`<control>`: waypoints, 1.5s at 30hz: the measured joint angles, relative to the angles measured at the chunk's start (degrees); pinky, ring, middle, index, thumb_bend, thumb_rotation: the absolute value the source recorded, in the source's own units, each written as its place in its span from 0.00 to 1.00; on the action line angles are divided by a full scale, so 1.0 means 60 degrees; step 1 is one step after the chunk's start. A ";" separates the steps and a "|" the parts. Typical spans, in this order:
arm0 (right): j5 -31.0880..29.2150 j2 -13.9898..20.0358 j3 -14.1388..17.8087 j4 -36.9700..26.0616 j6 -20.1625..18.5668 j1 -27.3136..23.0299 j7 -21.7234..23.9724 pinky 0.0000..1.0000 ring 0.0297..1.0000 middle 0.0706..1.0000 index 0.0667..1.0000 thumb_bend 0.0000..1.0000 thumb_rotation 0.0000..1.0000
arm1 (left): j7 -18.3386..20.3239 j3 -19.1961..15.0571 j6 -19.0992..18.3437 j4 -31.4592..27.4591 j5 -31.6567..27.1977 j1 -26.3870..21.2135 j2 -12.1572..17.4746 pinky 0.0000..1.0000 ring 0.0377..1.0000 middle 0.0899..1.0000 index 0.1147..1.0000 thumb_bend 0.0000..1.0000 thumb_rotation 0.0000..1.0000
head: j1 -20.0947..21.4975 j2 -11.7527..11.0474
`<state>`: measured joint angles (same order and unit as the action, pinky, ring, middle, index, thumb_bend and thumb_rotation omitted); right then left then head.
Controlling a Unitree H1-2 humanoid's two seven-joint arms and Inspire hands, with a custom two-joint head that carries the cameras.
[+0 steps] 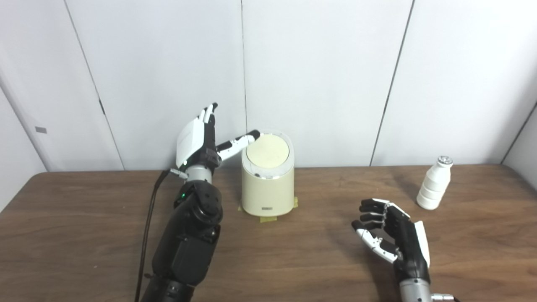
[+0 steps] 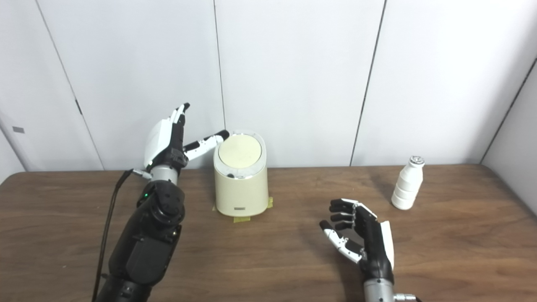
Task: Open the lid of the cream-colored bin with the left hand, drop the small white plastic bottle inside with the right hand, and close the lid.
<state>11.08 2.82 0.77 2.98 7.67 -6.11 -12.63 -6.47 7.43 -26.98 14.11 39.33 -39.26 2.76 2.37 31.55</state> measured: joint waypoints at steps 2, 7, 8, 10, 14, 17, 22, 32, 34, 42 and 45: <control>0.0000 -0.0008 -0.0004 -0.0004 0.0000 0.0000 -0.0001 0.50 0.57 0.59 0.59 0.28 0.15 | -0.0026 0.0042 0.0000 0.0242 0.0135 -0.0037 0.0000 1.00 1.00 1.00 1.00 0.94 0.56 | 0.0044 0.0015; 0.0038 -0.0019 -0.0007 -0.0043 -0.0026 0.0009 -0.0032 0.50 0.57 0.59 0.59 0.28 0.16 | -0.0071 0.0045 0.0000 0.0593 0.0185 -0.0054 -0.0045 1.00 1.00 1.00 1.00 0.96 0.51 | 0.0088 0.0029; 0.0044 -0.0019 -0.0006 -0.0049 -0.0032 0.0012 -0.0033 0.50 0.57 0.59 0.59 0.28 0.15 | -0.0071 0.0033 0.0000 0.0629 0.0212 -0.0066 -0.0071 1.00 1.00 1.00 1.00 0.96 0.51 | 0.0102 0.0029; 0.0066 -0.0020 -0.0005 -0.0061 -0.0039 0.0019 -0.0033 0.50 0.57 0.59 0.59 0.28 0.15 | -0.0070 -0.0002 0.0000 0.0778 0.0317 -0.0146 -0.0153 1.00 1.00 1.00 1.00 0.96 0.50 | 0.0103 0.0044; 0.0152 -0.0036 -0.0004 -0.0080 -0.0065 0.0020 -0.0036 0.50 0.57 0.59 0.59 0.28 0.17 | -0.0066 -0.0035 0.0000 0.0898 0.0609 -0.0279 -0.0391 1.00 1.00 1.00 1.00 0.96 0.47 | 0.0176 0.0059; 0.0183 -0.0056 -0.0001 -0.0083 -0.0065 0.0015 -0.0042 0.49 0.57 0.59 0.58 0.29 0.18 | -0.0059 -0.0002 0.0000 0.0998 0.0712 -0.0359 -0.0541 1.00 1.00 1.00 1.00 0.95 0.48 | 0.0190 0.0059; 0.0213 -0.0064 0.0000 -0.0083 -0.0060 0.0015 -0.0058 0.49 0.56 0.58 0.58 0.28 0.17 | -0.0065 0.0062 0.0000 0.1179 0.0718 -0.0446 -0.0590 1.00 1.00 1.00 1.00 0.95 0.51 | 0.0249 0.0073; 0.0243 -0.0127 0.0009 -0.0105 -0.0062 0.0014 -0.0074 0.50 0.57 0.59 0.58 0.28 0.18 | -0.0115 0.0171 0.0000 0.1365 0.0830 -0.0564 -0.0610 1.00 1.00 1.00 1.00 0.90 0.41 | 0.0293 0.0059; 0.0247 -0.0133 0.0015 -0.0106 -0.0062 0.0014 -0.0074 0.50 0.57 0.59 0.58 0.29 0.18 | -0.0095 0.0137 0.0000 0.1483 0.0960 -0.0571 -0.0622 1.00 1.00 1.00 1.00 0.88 0.36 | 0.0278 0.0059; 0.0272 -0.0163 0.0035 -0.0106 -0.0062 0.0012 -0.0081 0.49 0.56 0.58 0.58 0.29 0.18 | -0.0054 0.0175 0.0002 0.1541 0.1966 -0.0662 -0.0641 1.00 1.00 1.00 1.00 0.93 0.15 | 0.0293 0.0088; 0.0337 -0.0165 0.0031 -0.0116 -0.0062 0.0010 -0.0086 0.49 0.56 0.58 0.58 0.28 0.17 | -0.0341 0.0959 0.0025 0.1721 0.3017 -0.0734 -0.0359 1.00 1.00 1.00 1.00 1.00 0.05 | 0.0293 0.0088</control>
<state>13.10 1.83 0.96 2.28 7.30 -6.05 -13.14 -8.51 13.18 -26.83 24.44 57.43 -43.67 0.61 4.13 32.08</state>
